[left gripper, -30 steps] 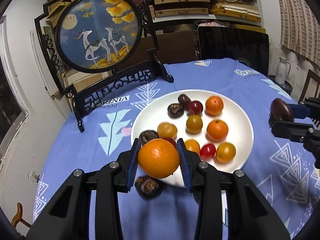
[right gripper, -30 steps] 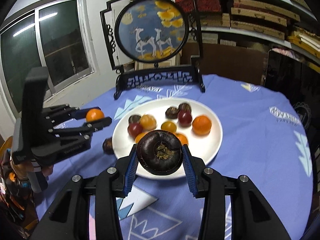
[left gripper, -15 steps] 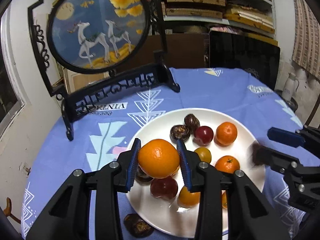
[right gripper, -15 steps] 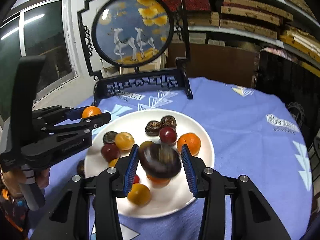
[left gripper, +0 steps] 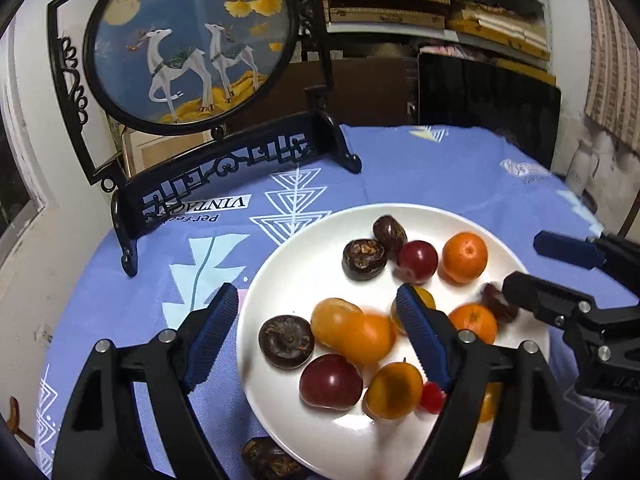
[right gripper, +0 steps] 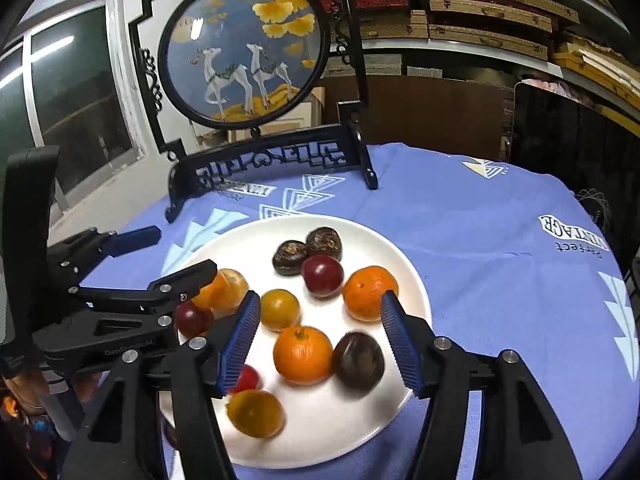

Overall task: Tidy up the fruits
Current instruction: 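Carry both fruits over the white plate and open both tools, then grasp a dark red tomato with the right tool while the left tool grasps a brown dried fruit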

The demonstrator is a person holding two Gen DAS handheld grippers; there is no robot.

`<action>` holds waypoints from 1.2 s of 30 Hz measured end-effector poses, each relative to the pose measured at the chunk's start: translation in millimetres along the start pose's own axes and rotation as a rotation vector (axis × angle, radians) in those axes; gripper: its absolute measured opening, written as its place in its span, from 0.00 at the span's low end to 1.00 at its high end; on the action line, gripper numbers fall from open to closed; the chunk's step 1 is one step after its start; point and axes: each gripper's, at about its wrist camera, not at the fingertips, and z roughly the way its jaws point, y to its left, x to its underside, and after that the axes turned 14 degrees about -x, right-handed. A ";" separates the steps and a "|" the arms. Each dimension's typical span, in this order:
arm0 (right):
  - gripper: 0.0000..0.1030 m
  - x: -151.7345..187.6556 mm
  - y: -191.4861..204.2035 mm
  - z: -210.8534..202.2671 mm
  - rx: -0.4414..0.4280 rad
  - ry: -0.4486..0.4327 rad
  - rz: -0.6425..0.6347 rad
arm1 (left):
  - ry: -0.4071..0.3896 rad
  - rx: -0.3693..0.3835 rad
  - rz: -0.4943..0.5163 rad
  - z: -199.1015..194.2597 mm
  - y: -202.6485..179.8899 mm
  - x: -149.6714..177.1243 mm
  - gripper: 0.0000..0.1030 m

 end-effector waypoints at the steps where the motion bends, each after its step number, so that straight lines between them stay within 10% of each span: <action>1: 0.62 -0.4 1.6 -2.4 -0.005 -0.006 0.004 | -0.001 0.003 -0.012 -1.9 3.9 -1.2 0.76; 7: 0.67 20.3 22.6 -29.0 -0.065 -0.009 -0.004 | 0.003 0.016 -0.107 -18.8 46.3 7.5 0.83; 16: 0.67 99.5 84.8 -17.7 -0.110 0.201 -0.084 | 0.020 -0.059 0.003 -52.3 84.9 74.4 0.86; 28: 0.46 97.0 109.0 45.6 0.017 0.300 -0.059 | 0.007 -0.043 0.127 -75.0 93.1 121.7 0.87; 36: 0.40 107.2 101.3 2.6 -0.012 0.277 -0.103 | 0.026 0.008 0.163 -57.7 70.8 117.7 0.87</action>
